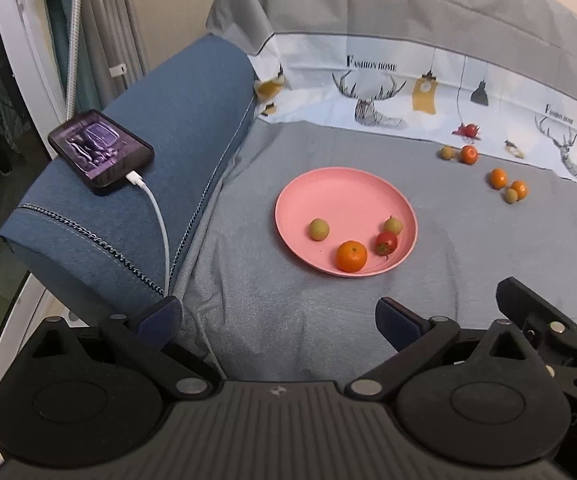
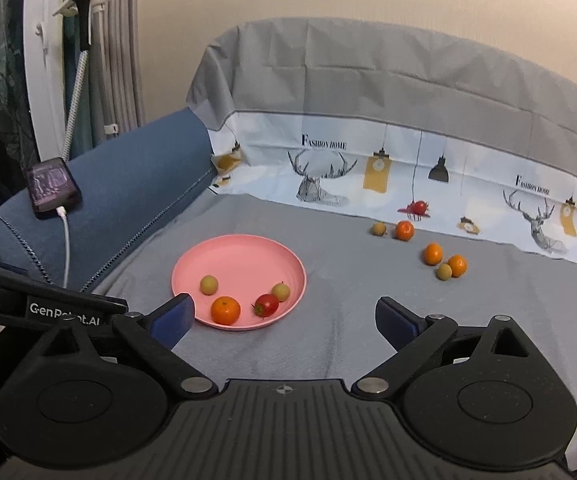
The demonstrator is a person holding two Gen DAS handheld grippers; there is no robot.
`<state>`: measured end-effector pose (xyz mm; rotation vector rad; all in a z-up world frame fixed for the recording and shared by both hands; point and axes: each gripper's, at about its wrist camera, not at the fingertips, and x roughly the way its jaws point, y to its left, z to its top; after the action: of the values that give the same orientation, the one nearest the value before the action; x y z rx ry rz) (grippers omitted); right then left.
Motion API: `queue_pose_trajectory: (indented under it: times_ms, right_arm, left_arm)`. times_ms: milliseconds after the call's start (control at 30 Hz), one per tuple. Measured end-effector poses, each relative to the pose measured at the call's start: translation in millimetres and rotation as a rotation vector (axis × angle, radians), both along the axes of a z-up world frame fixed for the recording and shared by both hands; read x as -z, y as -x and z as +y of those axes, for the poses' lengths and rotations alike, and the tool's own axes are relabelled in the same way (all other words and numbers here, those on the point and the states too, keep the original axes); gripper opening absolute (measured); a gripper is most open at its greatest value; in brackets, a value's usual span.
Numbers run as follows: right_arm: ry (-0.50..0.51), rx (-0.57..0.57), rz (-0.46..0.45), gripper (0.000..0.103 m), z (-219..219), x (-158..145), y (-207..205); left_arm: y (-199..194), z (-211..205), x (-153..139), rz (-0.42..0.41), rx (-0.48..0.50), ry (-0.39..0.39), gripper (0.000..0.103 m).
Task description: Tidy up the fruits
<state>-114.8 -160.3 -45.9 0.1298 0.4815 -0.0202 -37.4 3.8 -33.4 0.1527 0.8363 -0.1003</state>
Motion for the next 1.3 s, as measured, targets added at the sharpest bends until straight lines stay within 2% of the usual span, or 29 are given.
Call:
queue_pose_trajectory:
  times_ms: [433,1300]
  right_arm:
    - [0.0,0.011,-0.028,0.098,0,-7,15]
    - [-0.038,0.006,0.058,0.098,-6,15,-13]
  left_arm:
    - [11,3,-7,-0.023,0.004,0.007,0.103]
    - [-13,-4,17,0.056,0.022,-0.03,0.103]
